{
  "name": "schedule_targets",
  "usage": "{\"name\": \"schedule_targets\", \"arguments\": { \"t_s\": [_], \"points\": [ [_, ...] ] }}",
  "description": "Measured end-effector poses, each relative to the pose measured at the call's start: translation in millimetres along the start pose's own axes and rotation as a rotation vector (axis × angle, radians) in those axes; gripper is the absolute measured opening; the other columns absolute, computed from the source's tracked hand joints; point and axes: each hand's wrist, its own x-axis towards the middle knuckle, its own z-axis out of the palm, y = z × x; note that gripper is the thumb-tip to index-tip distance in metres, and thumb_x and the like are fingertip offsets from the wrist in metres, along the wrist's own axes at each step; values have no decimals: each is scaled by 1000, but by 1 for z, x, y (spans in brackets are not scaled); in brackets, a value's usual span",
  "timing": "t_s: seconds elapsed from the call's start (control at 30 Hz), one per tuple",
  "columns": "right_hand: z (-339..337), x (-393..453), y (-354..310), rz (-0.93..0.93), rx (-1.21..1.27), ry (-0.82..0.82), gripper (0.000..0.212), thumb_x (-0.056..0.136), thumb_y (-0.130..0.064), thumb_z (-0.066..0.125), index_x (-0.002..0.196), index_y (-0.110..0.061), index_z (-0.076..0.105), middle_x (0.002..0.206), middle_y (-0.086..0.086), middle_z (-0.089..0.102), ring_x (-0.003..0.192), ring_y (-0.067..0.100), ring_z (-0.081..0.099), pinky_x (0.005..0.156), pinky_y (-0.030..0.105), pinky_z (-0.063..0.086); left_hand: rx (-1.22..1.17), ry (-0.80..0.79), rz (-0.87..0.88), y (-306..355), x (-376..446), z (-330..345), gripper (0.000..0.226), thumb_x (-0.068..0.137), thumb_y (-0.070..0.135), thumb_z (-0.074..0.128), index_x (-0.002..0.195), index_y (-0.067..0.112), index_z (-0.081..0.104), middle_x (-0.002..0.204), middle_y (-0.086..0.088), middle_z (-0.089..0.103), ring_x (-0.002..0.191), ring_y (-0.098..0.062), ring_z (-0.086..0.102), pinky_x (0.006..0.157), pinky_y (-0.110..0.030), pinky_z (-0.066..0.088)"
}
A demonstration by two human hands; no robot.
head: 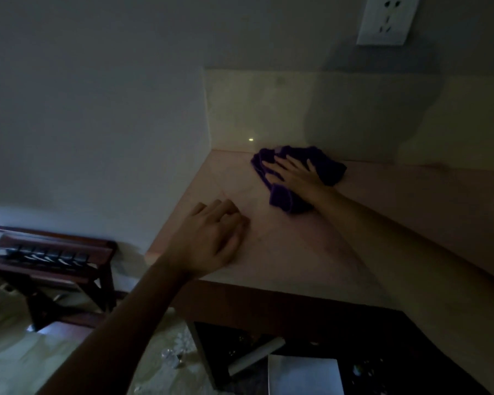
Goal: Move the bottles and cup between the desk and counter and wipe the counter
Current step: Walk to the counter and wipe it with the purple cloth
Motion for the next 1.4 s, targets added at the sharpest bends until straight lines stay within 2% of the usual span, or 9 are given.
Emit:
{"name": "schedule_targets", "arguments": {
  "t_s": [0.2, 0.37, 0.5, 0.73, 0.9, 1.03, 1.2, 1.27, 1.4],
  "points": [
    [21, -138, -52, -166, 3, 61, 51, 98, -56, 11, 149, -50, 9, 162, -16, 6, 150, 10, -1, 120, 51, -4, -91, 97, -189, 5, -7, -4, 39, 96, 41, 28, 108, 20, 58, 106, -1, 54, 90, -18, 51, 81, -37, 42],
    [25, -185, -74, -239, -5, 91, 51, 97, -58, 6, 148, -51, 7, 161, -22, 4, 149, 5, -4, 121, 47, -4, 46, 87, -179, -26, -43, 0, 40, 96, 45, 30, 112, 20, 56, 110, 0, 54, 90, -19, 52, 76, -34, 37],
    [23, -129, -77, -261, 7, 67, 51, 97, -57, 7, 148, -52, 9, 161, -19, 6, 149, 6, -1, 121, 48, -4, 64, 94, -201, -38, -47, 1, 42, 96, 44, 31, 114, 19, 59, 111, -2, 55, 88, -20, 52, 74, -34, 35],
    [17, 52, -98, -215, 22, 46, 53, 96, -59, 11, 148, -49, 18, 162, -16, 9, 150, 10, 3, 121, 50, -3, 39, 79, -218, -39, -48, 4, 38, 92, 41, 34, 113, 22, 59, 110, 0, 54, 86, -20, 48, 76, -37, 39],
    [20, 93, -112, -215, 5, 63, 53, 96, -58, 11, 148, -47, 21, 162, -14, 12, 150, 14, 5, 120, 50, -4, -12, 130, -227, -42, -47, 8, 37, 91, 38, 34, 107, 15, 59, 105, -5, 54, 83, -23, 47, 74, -38, 39],
    [21, 61, -120, -229, 3, 38, 52, 98, -52, 12, 150, -44, 16, 163, -13, 7, 151, 14, 0, 120, 51, -6, -121, 225, -275, -36, -47, 5, 37, 88, 37, 34, 107, 15, 56, 106, -3, 51, 86, -18, 46, 75, -34, 40],
    [32, -37, -147, -385, 9, 37, 51, 99, -52, 9, 150, -47, 11, 163, -15, 6, 151, 12, -1, 120, 49, -5, -394, 432, -477, -43, -69, 1, 33, 92, 37, 34, 105, 14, 52, 106, 3, 44, 90, -13, 48, 77, -28, 43],
    [35, -82, -157, -453, -4, 44, 51, 99, -51, 9, 150, -47, 10, 162, -15, 5, 150, 11, -2, 121, 49, -5, -394, 434, -522, -52, -88, -2, 27, 93, 31, 37, 105, 13, 52, 105, 3, 45, 90, -12, 50, 76, -31, 46],
    [39, -131, -166, -558, -67, 83, 52, 99, -53, 13, 150, -46, 9, 162, -17, 5, 150, 9, -2, 121, 48, -2, -314, 317, -498, -70, -114, -10, 22, 91, 28, 41, 102, 13, 53, 102, 2, 48, 87, -15, 54, 71, -35, 49]
  ]
}}
